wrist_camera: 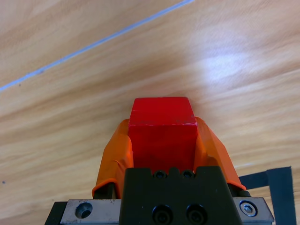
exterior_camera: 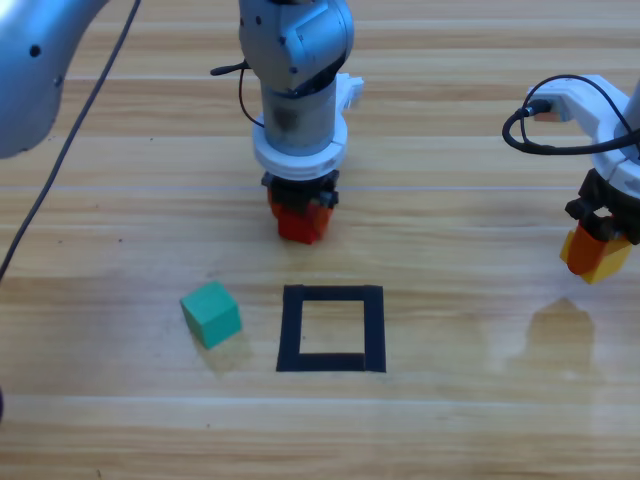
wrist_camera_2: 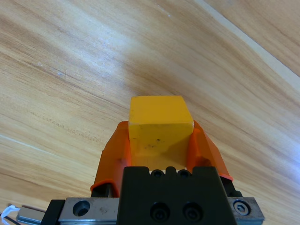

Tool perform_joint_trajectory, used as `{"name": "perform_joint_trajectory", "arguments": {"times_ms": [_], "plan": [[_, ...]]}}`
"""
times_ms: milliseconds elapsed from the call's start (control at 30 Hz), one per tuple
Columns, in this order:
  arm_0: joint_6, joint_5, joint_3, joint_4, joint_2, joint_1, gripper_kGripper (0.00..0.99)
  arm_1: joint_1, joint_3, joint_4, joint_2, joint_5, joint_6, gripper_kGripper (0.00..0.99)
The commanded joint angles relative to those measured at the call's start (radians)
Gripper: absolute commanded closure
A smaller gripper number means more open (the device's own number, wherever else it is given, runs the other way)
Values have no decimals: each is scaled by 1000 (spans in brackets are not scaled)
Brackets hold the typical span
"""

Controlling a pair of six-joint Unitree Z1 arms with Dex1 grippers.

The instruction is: Stack the blocks in the rectangular block: red at the bottom, yellow in the middle, green on top

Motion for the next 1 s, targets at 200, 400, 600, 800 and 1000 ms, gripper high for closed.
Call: {"name": "perform_joint_trajectory", "arguments": {"times_ms": [200, 400, 600, 800, 1000], "plan": [[-200, 77, 197, 33, -244, -127, 990, -6, 11, -14, -15, -7, 39, 676], [-372, 83, 252, 59, -280, -209, 990, 12, 29, -13, -25, -42, 33, 817], [-553, 72, 278, 63, -269, -254, 990, 123, 64, -13, -68, -168, 70, 817], [-714, 78, 290, 61, -246, -266, 990, 215, 69, -8, -80, -252, 96, 817], [-806, 35, 313, 7, -209, -271, 990, 224, 94, -8, -132, -265, 140, 817]]}}
